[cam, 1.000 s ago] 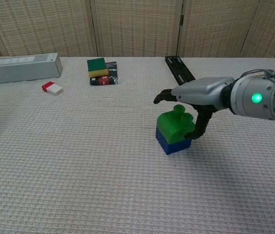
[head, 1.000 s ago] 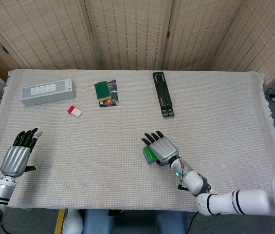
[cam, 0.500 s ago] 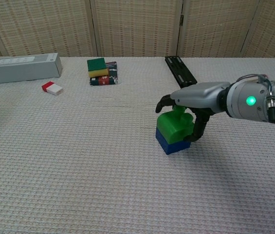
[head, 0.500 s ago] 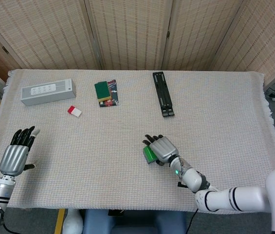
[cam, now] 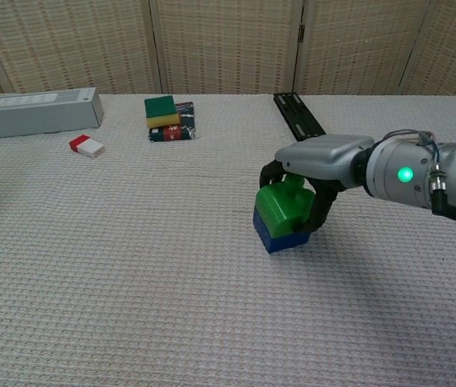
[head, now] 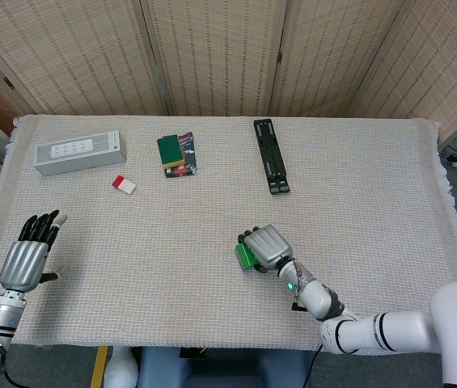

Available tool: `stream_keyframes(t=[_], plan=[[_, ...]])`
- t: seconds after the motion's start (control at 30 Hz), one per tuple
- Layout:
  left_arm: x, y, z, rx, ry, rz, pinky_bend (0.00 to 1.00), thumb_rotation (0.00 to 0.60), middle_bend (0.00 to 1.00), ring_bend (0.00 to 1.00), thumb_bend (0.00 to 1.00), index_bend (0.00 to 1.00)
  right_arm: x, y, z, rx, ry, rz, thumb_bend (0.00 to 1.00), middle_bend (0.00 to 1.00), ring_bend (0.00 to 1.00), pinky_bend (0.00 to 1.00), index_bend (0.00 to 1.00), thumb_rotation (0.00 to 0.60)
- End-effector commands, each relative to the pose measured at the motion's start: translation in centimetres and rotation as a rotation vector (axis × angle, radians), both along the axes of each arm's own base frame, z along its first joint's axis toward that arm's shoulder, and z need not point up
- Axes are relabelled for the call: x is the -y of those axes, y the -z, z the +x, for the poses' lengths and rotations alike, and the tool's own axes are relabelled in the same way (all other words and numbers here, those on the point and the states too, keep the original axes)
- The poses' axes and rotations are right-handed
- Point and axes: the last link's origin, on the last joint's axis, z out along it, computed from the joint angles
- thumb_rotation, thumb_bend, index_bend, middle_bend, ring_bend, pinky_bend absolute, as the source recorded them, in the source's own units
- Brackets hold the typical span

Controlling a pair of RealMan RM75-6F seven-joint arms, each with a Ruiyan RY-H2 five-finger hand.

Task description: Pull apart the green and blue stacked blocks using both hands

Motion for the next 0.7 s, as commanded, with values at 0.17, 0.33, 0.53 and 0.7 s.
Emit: stream_keyframes(t=[0.17, 0.33, 0.53, 0.7], plan=[[-0.10, 0.16, -0.11, -0.005, -0.007, -0.008, 0.00, 0.600, 0.05, 0.00, 0.25, 0.00, 0.16, 0.30, -0.37, -0.001, 0.002, -0.005, 0.35, 0.38, 0.45, 0.51, 0.51, 0.600], [-0.14, 0.19, -0.14, -0.006, -0.012, -0.011, 0.00, 0.600, 0.05, 0.00, 0.25, 0.00, 0.35, 0.46, -0.28, 0.015, -0.003, -0.016, 0.35, 0.42, 0.48, 0.54, 0.55, 0.600], [-0.09, 0.27, -0.15, -0.006, -0.014, -0.017, 0.00, 0.600, 0.05, 0.00, 0.25, 0.00, 0.45, 0.61, 0.11, 0.067, -0.021, -0.051, 0.35, 0.53, 0.61, 0.65, 0.70, 0.600], [-0.09, 0.58, -0.06, 0.012, -0.014, -0.048, 0.00, 0.600, 0.05, 0.00, 0.25, 0.00, 0.65, 0.35, 0.59, 0.126, -0.027, -0.070, 0.35, 0.61, 0.70, 0.74, 0.81, 0.600]])
